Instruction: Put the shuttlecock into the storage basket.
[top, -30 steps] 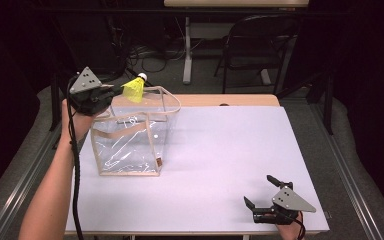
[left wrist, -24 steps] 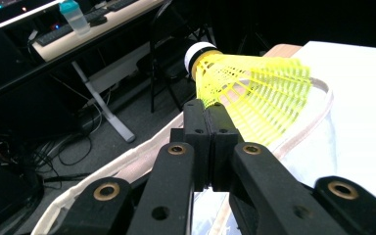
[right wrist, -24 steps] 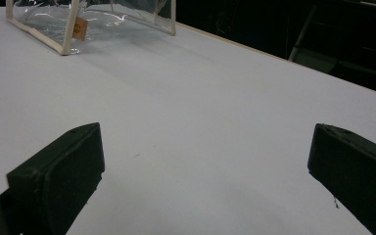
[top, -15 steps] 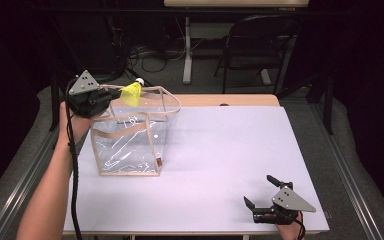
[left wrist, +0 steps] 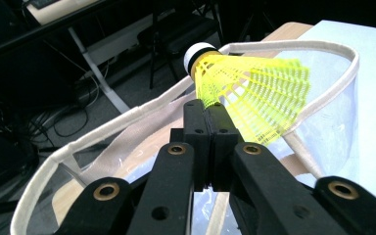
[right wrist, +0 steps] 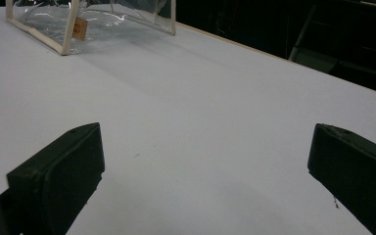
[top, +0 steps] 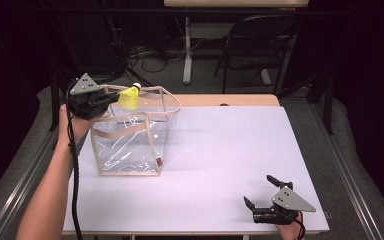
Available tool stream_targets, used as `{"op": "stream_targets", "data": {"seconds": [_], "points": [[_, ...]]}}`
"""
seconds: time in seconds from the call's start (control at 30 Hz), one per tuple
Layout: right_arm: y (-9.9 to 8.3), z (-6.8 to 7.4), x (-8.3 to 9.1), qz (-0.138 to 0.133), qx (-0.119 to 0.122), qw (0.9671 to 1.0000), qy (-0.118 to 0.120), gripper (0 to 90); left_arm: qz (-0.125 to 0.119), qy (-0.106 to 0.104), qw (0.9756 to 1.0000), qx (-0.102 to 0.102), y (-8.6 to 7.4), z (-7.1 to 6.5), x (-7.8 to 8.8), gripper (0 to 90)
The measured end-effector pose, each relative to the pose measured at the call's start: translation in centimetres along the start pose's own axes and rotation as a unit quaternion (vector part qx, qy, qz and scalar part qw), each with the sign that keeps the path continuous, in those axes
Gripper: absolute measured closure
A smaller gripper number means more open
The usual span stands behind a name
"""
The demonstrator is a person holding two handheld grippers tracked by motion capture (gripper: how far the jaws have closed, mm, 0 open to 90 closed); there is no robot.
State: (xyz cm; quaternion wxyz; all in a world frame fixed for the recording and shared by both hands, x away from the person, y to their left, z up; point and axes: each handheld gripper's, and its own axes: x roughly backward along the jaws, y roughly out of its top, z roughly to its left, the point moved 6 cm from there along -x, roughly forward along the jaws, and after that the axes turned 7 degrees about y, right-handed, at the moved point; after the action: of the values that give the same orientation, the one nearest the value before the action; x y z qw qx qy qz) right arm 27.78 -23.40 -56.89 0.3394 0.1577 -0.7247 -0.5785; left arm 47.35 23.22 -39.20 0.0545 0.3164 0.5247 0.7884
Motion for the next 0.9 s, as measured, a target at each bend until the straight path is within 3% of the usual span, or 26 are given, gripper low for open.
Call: {"op": "stream_targets", "data": {"seconds": [0.33,0.67,0.9], "points": [[0.0,0.0,0.0,-0.001,0.001,1.0,0.001,0.0,0.019,0.001,0.9997,0.017,-0.8,0.3,-0.4,89.6],[0.0,0.0,0.0,0.0,0.0,1.0,0.001,0.0,0.051,0.028,0.9968,0.055,-2.0,1.3,-1.0,89.6],[0.0,0.0,0.0,0.0,0.001,1.0,0.001,0.0,0.062,0.042,0.9956,0.057,-2.3,1.5,-1.2,89.4]]}}
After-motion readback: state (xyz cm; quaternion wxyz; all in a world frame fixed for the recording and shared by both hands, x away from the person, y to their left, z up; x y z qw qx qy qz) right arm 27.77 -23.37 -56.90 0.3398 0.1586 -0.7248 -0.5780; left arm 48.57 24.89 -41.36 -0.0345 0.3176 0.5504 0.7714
